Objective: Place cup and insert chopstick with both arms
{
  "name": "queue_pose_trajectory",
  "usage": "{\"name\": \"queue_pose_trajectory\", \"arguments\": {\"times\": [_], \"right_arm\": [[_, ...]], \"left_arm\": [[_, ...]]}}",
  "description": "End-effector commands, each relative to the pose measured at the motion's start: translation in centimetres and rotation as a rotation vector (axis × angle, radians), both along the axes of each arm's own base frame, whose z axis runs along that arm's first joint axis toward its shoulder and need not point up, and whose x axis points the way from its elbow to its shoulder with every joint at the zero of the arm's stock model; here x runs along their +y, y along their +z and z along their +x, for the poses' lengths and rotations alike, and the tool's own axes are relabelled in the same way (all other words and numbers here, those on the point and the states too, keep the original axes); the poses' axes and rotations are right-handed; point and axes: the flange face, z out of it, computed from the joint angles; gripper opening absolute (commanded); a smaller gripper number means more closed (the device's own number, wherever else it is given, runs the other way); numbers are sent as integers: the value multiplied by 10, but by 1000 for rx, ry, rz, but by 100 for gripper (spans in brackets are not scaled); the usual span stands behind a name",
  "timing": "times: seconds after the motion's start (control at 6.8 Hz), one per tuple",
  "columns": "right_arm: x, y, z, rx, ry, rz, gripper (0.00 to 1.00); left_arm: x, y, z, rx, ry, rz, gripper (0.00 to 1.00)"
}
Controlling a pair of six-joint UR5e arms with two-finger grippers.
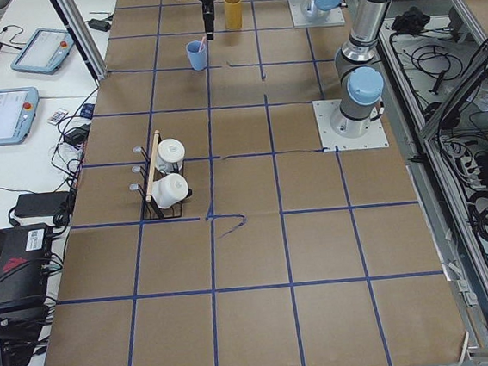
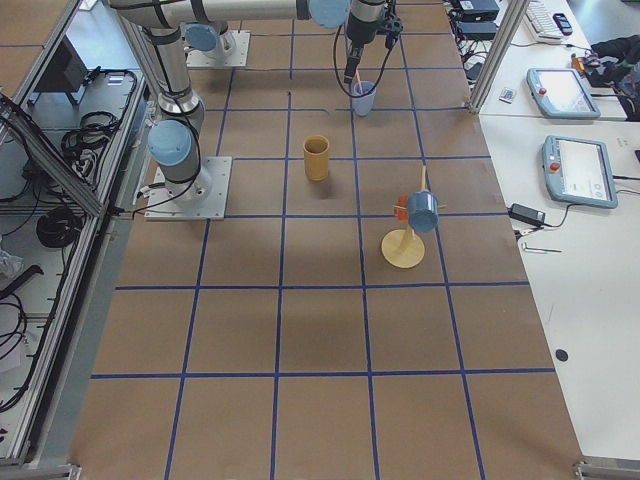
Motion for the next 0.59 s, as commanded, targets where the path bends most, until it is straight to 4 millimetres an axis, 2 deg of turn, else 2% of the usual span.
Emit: {"name": "queue_pose_trajectory", "arguments": {"times": [0.0, 0.15, 0.29, 0.44], "right_arm": [[0, 5, -7, 68, 80, -12, 100], [3, 5, 8, -6, 121, -17, 100], [9, 4, 31, -15, 201, -14, 100], [12, 1, 43, -22, 223, -6, 100]], "left_arm": [[0, 0, -1, 3, -3, -3, 100], [1, -1, -2, 3, -4, -3, 100], [-1, -1, -2, 3, -4, -5, 100], [0, -1, -3, 3, -6, -2, 100]]}}
